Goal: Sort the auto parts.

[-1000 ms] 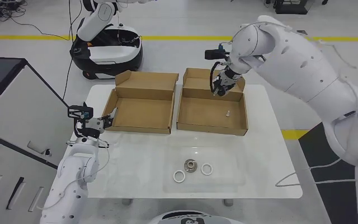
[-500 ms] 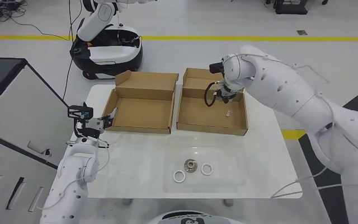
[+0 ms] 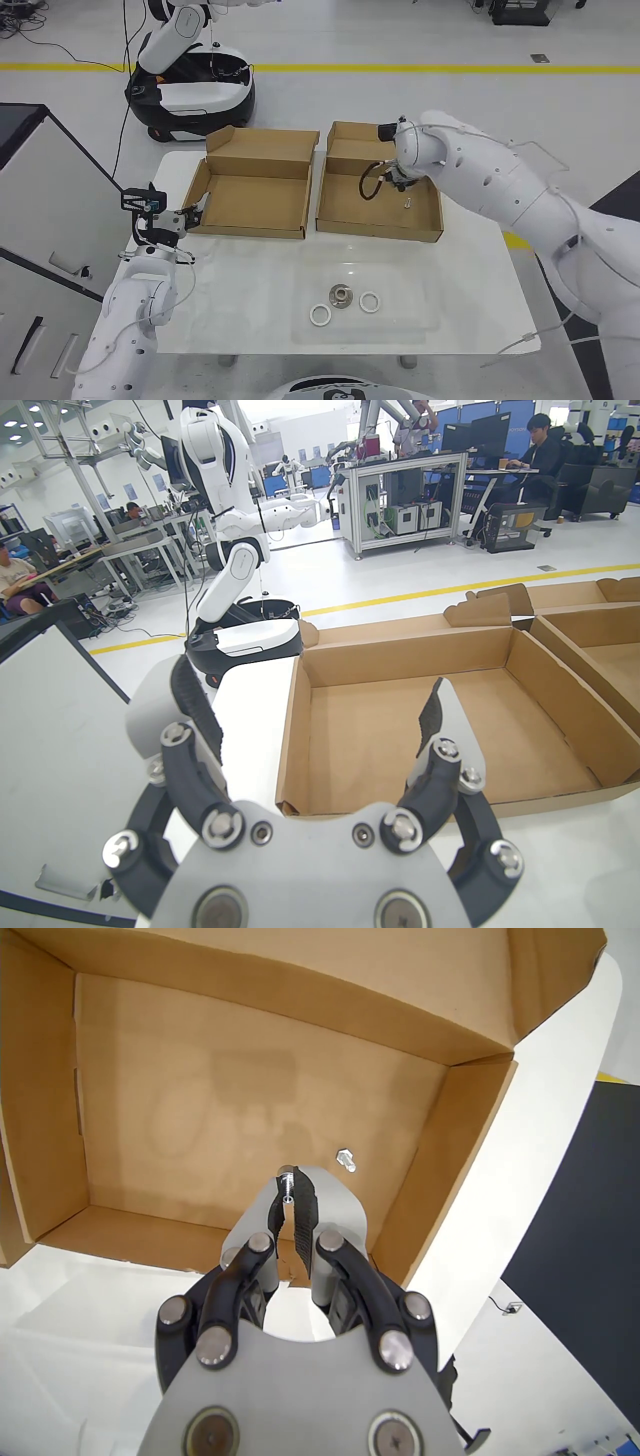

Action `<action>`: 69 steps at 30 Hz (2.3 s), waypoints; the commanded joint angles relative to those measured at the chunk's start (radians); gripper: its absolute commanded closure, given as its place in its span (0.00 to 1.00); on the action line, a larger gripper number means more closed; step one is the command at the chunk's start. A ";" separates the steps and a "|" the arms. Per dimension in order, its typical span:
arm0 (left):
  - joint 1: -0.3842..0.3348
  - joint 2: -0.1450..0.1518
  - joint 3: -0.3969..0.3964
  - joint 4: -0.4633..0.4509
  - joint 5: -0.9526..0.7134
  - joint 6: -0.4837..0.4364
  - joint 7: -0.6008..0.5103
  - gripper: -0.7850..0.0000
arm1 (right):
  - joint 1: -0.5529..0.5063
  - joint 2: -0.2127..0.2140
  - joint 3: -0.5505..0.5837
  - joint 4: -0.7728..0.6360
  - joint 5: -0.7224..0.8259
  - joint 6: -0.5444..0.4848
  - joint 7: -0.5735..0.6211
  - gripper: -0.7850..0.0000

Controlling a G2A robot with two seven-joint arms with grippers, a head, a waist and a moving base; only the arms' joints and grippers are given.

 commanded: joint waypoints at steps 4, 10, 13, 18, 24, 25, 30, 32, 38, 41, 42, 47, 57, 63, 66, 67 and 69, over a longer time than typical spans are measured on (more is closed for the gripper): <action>0.000 0.000 0.000 0.000 0.000 0.000 0.000 0.00 | -0.037 0.000 0.020 -0.012 0.007 0.027 -0.022 1.00; 0.000 0.000 0.000 0.000 0.000 0.000 0.000 0.00 | -0.073 -0.003 0.032 -0.019 0.005 0.041 -0.017 1.00; 0.000 0.000 0.000 0.000 0.000 0.000 0.000 0.00 | -0.087 -0.005 0.035 -0.018 -0.005 0.045 -0.013 1.00; 0.000 0.000 0.000 0.000 0.000 0.000 0.000 0.00 | -0.111 -0.009 0.037 -0.013 -0.022 0.053 -0.008 1.00; 0.000 0.000 0.000 0.000 0.000 0.000 0.000 0.00 | -0.129 -0.016 0.048 0.006 -0.046 0.071 -0.025 1.00; 0.000 0.000 0.000 0.000 0.000 0.000 0.000 0.00 | -0.133 -0.017 0.052 0.007 -0.046 0.074 -0.031 1.00; 0.000 0.000 0.000 0.000 0.000 0.000 0.000 0.00 | -0.149 -0.025 0.069 0.027 -0.041 0.078 -0.043 1.00; 0.000 0.000 0.000 0.000 0.000 0.000 0.000 0.00 | -0.155 -0.029 0.071 0.036 -0.045 0.076 -0.044 1.00; 0.000 0.000 0.000 0.000 0.000 0.000 0.000 0.00 | -0.165 -0.043 0.078 0.056 -0.057 0.072 -0.039 1.00; 0.000 0.000 0.000 0.000 0.000 0.000 0.000 0.00 | -0.167 -0.049 0.082 0.067 -0.062 0.069 -0.034 1.00; 0.000 0.000 0.000 0.000 0.000 0.000 0.000 0.00 | -0.168 -0.050 0.084 0.070 -0.065 0.068 -0.032 1.00; 0.000 0.000 0.000 0.000 0.000 0.000 0.000 0.00 | -0.170 -0.057 0.094 0.086 -0.076 0.062 -0.024 0.78; 0.000 0.000 0.000 0.000 0.000 0.000 0.000 0.00 | -0.172 -0.058 0.130 0.090 -0.094 0.053 -0.010 0.73; 0.000 0.000 0.000 0.000 0.000 0.000 0.000 0.00 | -0.164 -0.045 0.173 0.059 -0.102 0.051 -0.003 0.60; 0.000 0.000 0.000 0.000 0.000 0.000 0.000 0.00 | -0.158 -0.032 0.204 0.031 -0.105 0.048 0.000 0.51; 0.000 0.000 0.000 0.000 0.000 0.000 0.000 0.00 | -0.158 -0.027 0.215 0.021 -0.104 0.048 0.000 0.45; 0.000 0.000 0.000 0.000 0.000 0.000 0.000 0.00 | -0.158 -0.014 0.244 -0.006 -0.098 0.052 -0.003 0.12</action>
